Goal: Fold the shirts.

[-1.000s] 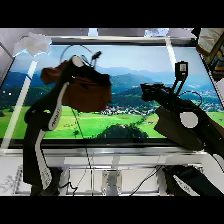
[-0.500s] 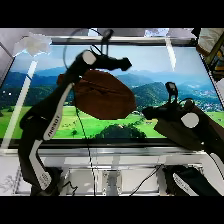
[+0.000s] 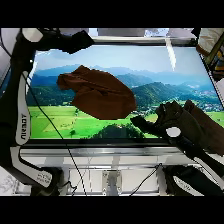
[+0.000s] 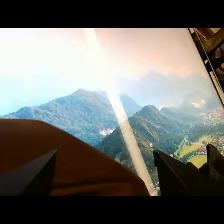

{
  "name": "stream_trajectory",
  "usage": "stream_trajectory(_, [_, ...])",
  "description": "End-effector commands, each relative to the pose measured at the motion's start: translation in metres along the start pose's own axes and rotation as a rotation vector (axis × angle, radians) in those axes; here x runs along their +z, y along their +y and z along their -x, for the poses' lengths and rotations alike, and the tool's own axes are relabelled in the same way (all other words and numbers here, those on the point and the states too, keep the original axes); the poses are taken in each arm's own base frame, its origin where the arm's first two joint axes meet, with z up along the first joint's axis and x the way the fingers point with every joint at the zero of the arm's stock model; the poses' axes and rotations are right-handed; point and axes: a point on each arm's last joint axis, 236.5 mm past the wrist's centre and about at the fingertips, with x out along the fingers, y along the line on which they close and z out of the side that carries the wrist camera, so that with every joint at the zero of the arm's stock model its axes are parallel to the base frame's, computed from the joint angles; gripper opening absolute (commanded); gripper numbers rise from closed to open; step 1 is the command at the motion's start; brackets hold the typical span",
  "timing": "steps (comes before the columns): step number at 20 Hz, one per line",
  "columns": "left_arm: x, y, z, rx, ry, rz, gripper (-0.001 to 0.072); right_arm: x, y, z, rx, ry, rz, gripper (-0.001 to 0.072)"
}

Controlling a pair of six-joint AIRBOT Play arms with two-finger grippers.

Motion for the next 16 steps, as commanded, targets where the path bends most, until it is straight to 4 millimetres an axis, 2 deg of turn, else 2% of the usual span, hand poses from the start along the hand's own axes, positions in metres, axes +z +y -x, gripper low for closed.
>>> stream_trajectory(1, [-0.008, 0.011, 0.031, 0.026, 0.057, -0.013, 0.07, -0.008, -0.014, -0.028, -0.07, -0.039, -0.186, 0.0554])
stream_trajectory(3, [-0.015, 0.014, 0.035, 0.028, 0.091, -0.038, 0.07, -0.007, 0.002, -0.044, -0.061, -0.03, -0.199, 0.0547])
stream_trajectory(5, [-0.019, 0.015, 0.036, 0.03, 0.11, -0.065, 0.07, 0.009, 0.021, -0.058, -0.052, -0.073, -0.209, 0.0546])
stream_trajectory(8, [-0.024, 0.016, 0.036, 0.028, 0.129, -0.106, 0.07, 0.023, 0.035, -0.079, -0.049, -0.097, -0.279, 0.0546])
stream_trajectory(11, [-0.024, 0.02, 0.037, 0.041, 0.132, -0.128, 0.07, 0.018, 0.037, -0.095, -0.052, -0.071, -0.341, 0.0545])
stream_trajectory(14, [-0.031, 0.034, 0.039, 0.096, 0.168, -0.145, 0.07, 0.003, 0.045, -0.097, -0.026, -0.004, -0.334, 0.0545])
stream_trajectory(16, [-0.039, 0.044, 0.042, 0.136, 0.206, -0.157, 0.0699, 0.002, 0.045, -0.097, -0.028, -0.007, -0.327, 0.0544])
